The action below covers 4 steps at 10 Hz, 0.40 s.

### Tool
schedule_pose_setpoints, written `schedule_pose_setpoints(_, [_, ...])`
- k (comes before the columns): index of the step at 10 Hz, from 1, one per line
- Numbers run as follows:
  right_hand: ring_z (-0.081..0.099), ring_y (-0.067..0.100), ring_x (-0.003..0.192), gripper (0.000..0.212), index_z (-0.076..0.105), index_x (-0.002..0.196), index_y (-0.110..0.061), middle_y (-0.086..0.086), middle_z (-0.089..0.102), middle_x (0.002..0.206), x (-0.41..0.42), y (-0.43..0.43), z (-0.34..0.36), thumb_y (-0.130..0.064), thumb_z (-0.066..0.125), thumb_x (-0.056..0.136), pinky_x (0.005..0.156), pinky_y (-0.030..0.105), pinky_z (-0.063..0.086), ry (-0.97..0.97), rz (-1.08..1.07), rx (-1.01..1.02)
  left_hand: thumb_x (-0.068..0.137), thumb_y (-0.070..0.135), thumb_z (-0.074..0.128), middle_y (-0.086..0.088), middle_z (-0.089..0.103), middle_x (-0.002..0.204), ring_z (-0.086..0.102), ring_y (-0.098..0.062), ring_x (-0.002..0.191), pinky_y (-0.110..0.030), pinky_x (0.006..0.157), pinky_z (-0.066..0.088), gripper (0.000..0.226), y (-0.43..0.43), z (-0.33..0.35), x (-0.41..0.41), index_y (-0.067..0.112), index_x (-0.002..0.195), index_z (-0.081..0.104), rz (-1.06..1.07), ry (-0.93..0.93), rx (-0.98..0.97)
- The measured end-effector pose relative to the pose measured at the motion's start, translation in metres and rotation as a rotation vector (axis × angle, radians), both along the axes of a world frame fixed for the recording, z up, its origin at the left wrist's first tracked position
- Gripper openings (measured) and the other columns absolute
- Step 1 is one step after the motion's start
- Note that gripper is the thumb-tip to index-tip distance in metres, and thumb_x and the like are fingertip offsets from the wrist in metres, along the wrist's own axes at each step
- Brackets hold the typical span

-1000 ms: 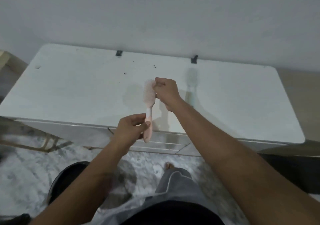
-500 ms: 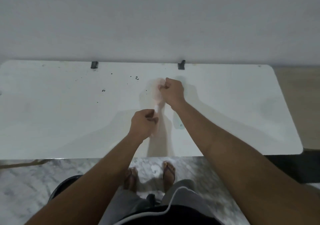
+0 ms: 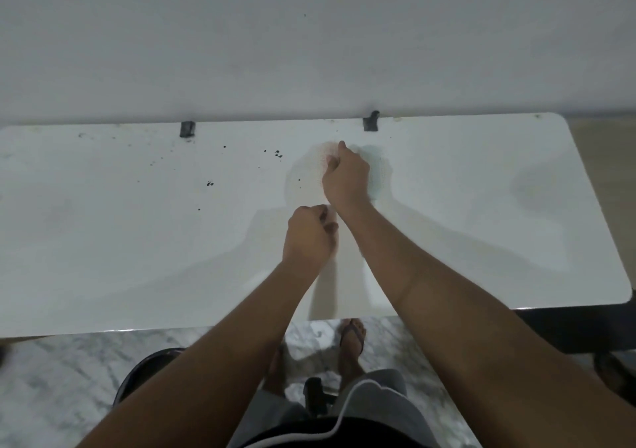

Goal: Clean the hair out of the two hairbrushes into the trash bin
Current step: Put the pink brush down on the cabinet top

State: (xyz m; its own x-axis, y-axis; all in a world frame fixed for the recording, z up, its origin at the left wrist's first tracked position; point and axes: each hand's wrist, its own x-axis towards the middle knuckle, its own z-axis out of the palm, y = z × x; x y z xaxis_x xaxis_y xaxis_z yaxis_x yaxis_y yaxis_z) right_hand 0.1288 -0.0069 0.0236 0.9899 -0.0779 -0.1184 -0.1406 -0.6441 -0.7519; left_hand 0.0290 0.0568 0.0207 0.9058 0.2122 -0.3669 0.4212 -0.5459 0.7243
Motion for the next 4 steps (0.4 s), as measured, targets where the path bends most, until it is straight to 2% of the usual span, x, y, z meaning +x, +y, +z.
schedule_pose_setpoints(1, [0.041, 0.020, 0.073, 0.017, 0.042, 0.083, -0.009, -0.001, 0.043, 0.071, 0.003, 0.001, -0.003, -0.002, 0.044, 0.098, 0.066, 0.023, 0.027, -0.023, 0.019, -0.058, 0.075, 0.023, 0.049, -0.014, 0.064, 0.084, 0.063, -0.046, 0.081, -0.047, 0.071, 0.058, 0.019, -0.003, 0.002, 0.000, 0.012, 0.078, 0.065, 0.021, 0.015, -0.005])
schedule_pose_setpoints(2, [0.046, 0.023, 0.071, 0.019, 0.046, 0.079, -0.007, -0.004, 0.044, 0.067, 0.006, -0.001, -0.005, 0.001, 0.044, 0.097, 0.065, 0.028, 0.029, -0.035, -0.002, -0.036, 0.084, 0.021, 0.055, -0.015, 0.067, 0.101, 0.066, -0.037, 0.088, -0.046, 0.078, 0.058, 0.022, -0.005, 0.000, 0.000, 0.013, 0.098, 0.069, -0.023, 0.008, 0.040])
schedule_pose_setpoints(3, [0.061, 0.038, 0.103, 0.022, 0.060, 0.110, 0.014, 0.026, 0.067, 0.105, 0.006, -0.003, 0.003, 0.001, 0.046, 0.098, 0.086, 0.040, 0.038, -0.008, -0.019, -0.008, 0.090, 0.022, 0.060, -0.013, 0.064, 0.118, 0.063, -0.034, 0.104, -0.046, 0.088, 0.055, 0.028, -0.005, 0.004, -0.001, 0.015, 0.116, 0.067, -0.006, -0.005, 0.031])
schedule_pose_setpoints(4, [0.060, 0.038, 0.109, 0.027, 0.057, 0.118, 0.015, 0.027, 0.066, 0.111, 0.009, -0.007, 0.005, -0.001, 0.049, 0.098, 0.089, 0.036, 0.042, 0.018, -0.015, -0.023, 0.093, 0.021, 0.062, -0.015, 0.061, 0.126, 0.059, -0.035, 0.114, -0.043, 0.095, 0.052, 0.031, -0.007, 0.004, -0.001, 0.012, 0.122, 0.064, 0.015, -0.005, 0.042])
